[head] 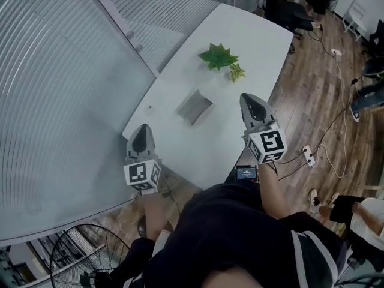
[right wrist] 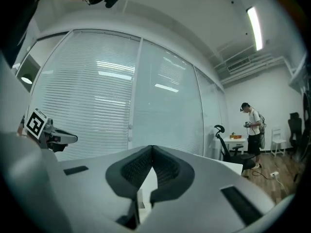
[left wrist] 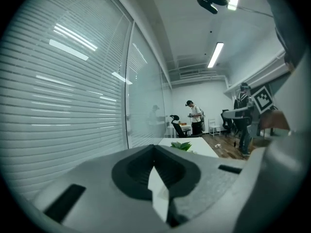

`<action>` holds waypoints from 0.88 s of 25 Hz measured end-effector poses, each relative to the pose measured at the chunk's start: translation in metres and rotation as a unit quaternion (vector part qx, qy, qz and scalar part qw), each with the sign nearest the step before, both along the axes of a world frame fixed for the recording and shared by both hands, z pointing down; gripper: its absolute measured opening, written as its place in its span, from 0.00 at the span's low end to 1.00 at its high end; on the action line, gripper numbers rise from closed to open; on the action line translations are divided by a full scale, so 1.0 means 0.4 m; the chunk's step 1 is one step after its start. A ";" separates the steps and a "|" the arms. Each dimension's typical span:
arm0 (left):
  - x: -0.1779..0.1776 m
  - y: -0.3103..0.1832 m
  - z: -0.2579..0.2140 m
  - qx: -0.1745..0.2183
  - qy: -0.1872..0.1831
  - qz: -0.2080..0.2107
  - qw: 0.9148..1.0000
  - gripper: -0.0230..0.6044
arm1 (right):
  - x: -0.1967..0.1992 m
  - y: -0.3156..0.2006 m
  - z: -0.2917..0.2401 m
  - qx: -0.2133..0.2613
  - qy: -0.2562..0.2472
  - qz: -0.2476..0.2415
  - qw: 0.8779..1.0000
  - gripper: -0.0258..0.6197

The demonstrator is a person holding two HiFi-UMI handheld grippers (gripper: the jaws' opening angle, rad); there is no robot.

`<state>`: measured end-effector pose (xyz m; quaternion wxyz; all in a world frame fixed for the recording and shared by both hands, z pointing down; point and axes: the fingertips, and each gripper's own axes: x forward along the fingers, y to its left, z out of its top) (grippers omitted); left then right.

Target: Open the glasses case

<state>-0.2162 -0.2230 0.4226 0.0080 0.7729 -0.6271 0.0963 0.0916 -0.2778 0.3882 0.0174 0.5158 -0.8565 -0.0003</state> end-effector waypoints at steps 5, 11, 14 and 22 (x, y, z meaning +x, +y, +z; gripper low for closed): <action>-0.001 0.017 -0.033 0.007 0.000 -0.005 1.000 0.03 | 0.026 0.030 -0.033 0.022 -0.004 0.009 1.000 0.06; 0.017 0.046 -0.062 0.019 -0.001 -0.002 1.000 0.03 | 0.022 0.071 -0.042 0.031 0.009 0.003 0.999 0.06; 0.028 0.059 -0.066 0.019 -0.001 0.000 1.000 0.03 | 0.021 0.086 -0.039 0.026 0.007 -0.001 1.000 0.06; 0.041 0.069 -0.082 0.026 -0.002 0.005 1.000 0.03 | 0.033 0.097 -0.019 0.019 0.004 0.003 1.000 0.06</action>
